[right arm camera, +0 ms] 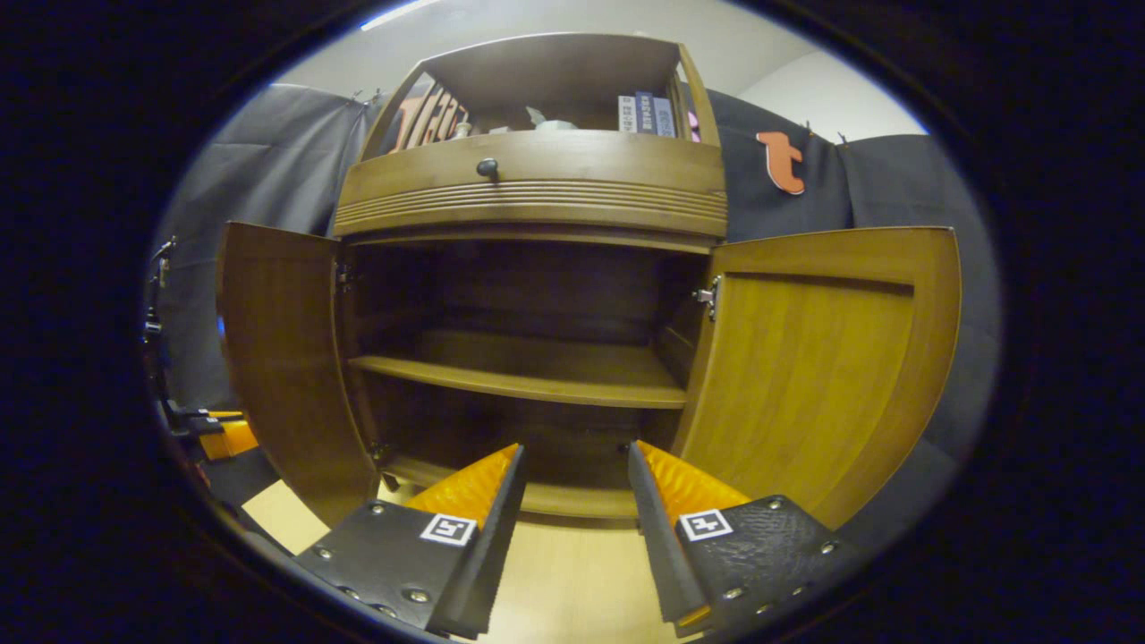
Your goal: Open the right door of the double-door shoe cabinet with the right hand, and open the left door with the left hand.
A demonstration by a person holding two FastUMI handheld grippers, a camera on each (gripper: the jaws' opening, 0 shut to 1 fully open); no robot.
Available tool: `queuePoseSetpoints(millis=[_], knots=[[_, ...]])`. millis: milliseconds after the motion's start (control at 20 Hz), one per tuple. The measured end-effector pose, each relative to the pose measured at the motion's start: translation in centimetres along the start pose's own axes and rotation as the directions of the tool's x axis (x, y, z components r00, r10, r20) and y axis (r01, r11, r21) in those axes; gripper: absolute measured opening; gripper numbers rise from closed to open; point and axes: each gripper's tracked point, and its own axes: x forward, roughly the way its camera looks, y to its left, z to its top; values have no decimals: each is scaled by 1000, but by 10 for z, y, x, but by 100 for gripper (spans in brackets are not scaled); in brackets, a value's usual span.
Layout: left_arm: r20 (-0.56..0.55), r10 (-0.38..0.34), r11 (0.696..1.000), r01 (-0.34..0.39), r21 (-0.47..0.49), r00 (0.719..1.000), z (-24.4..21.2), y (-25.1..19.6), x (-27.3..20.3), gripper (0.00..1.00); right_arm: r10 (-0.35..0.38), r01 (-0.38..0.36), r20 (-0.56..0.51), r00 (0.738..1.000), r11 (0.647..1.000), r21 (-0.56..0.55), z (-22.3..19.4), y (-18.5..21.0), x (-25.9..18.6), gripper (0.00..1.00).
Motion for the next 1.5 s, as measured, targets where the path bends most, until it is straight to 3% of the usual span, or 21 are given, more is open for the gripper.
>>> queuePoseSetpoints(millis=[50,100,150,200,250,450,500,550,800,950,1200,1450,1500], knots=[[9,32,999,-32,10,999,3,11,1,36,10,-10,-2,1000,1000,-3,-1,4,1,65],[19,50,999,-51,20,999,6,22,-4,21,20,-20,-3,1000,1000,-6,-1,8,3,68],[8,64,998,-64,25,998,7,31,-7,35,29,-29,-3,1000,1000,-8,-1,12,3,68],[19,68,997,-68,18,997,11,39,-8,22,38,-38,-2,999,999,-7,0,16,3,68],[16,57,998,-57,-2,998,11,41,-8,30,48,-48,-1,999,999,-7,0,20,4,68],[9,54,999,-54,0,998,12,55,-17,30,77,-77,-2,997,997,-17,1,33,7,65],[15,60,998,-60,-3,998,13,60,-20,30,87,-87,-7,996,996,-15,-1,36,8,68],[20,67,998,-66,-13,998,15,64,-22,30,97,-97,-11,995,995,-13,-3,40,8,65],[31,137,990,-136,-45,990,20,91,-34,30,149,-149,-21,989,989,-9,-5,60,13,68],[29,137,988,-134,-74,990,19,93,-40,30,168,-168,-20,986,986,-10,-7,67,13,68],[23,160,987,-159,-31,987,16,92,-40,30,168,-168,-26,986,986,-2,-9,64,15,65],[34,173,984,-172,-38,984,23,92,-44,30,166,-166,-28,986,986,5,-10,63,17,68],[36,171,985,-169,-45,985,25,90,-46,22,169,-169,-29,985,986,4,-11,64,18,68]])
